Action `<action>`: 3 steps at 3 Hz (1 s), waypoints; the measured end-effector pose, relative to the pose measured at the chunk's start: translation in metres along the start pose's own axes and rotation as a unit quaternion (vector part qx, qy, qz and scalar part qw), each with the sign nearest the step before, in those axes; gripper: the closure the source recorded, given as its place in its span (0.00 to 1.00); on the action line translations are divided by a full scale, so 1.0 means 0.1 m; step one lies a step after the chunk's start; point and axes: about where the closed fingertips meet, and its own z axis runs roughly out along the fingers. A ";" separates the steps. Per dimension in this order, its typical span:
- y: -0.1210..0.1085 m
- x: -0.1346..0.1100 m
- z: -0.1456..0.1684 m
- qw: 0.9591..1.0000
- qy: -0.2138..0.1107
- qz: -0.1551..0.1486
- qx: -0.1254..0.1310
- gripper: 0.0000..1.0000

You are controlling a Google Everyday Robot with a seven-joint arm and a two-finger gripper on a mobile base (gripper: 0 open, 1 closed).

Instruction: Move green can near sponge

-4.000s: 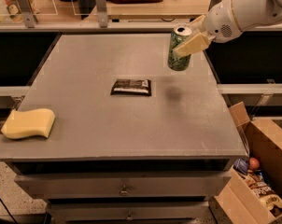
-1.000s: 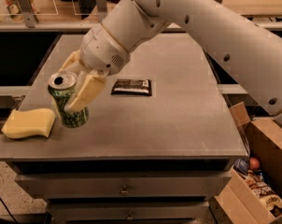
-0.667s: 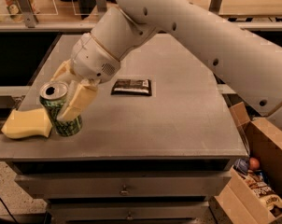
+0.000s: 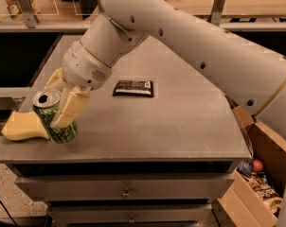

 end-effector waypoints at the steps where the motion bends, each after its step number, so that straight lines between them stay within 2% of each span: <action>1: -0.05 0.07 0.05 1.000 0.000 0.007 -0.002 0.82; 3: -0.10 0.18 0.10 1.000 -0.018 0.010 0.001 0.35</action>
Offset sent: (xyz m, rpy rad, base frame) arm 0.0190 0.0006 -0.0268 0.0172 0.0475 -0.0276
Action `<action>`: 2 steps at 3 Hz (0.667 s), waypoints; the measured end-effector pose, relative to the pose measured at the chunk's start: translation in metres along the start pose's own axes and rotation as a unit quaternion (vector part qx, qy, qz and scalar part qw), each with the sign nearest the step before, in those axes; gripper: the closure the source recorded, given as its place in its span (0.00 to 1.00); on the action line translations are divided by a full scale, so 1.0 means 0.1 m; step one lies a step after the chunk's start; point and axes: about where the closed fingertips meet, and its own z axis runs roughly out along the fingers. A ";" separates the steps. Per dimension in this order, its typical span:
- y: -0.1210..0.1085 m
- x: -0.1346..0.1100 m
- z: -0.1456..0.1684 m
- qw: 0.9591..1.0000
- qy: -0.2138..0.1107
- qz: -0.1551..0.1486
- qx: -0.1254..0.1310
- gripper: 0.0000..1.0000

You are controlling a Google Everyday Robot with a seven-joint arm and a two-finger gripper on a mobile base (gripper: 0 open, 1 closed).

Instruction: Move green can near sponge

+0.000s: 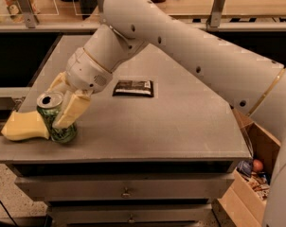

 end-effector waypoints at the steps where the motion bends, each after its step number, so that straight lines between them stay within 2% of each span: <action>1: -0.01 0.01 -0.01 1.000 -0.005 -0.004 0.002 0.12; 2: -0.02 0.01 -0.03 1.000 -0.004 -0.008 0.006 0.00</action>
Offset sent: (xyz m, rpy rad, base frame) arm 0.0084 -0.0059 0.0026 0.0226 -0.0263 -0.0073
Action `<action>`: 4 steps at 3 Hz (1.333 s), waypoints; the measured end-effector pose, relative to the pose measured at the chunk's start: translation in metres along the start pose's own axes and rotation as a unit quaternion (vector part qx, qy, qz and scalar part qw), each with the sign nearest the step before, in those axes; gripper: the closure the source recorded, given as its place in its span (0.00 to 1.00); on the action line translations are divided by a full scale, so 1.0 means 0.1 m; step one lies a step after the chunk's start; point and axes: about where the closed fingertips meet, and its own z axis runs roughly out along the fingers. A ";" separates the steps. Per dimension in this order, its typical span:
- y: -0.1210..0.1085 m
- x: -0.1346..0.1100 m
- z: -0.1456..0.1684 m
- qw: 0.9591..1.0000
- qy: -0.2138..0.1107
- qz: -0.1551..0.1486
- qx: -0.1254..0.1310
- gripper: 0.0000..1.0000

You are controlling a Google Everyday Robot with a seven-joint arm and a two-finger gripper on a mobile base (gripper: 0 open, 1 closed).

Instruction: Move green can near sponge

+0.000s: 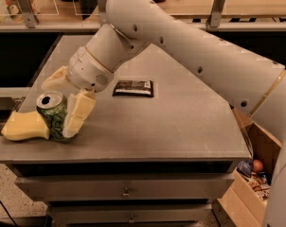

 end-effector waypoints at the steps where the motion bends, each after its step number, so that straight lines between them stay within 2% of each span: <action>1: 0.00 0.00 -0.01 1.000 0.001 -0.002 0.001 0.00; 2: -0.16 0.10 -0.12 1.000 0.019 0.014 0.004 0.00; 3: -0.31 0.27 -0.25 0.998 0.035 0.044 0.008 0.00; 4: -0.33 0.28 -0.28 0.998 0.036 0.047 0.011 0.00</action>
Offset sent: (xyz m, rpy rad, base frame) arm 0.0601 -0.0141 0.0019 -0.1021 -0.0002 -0.0834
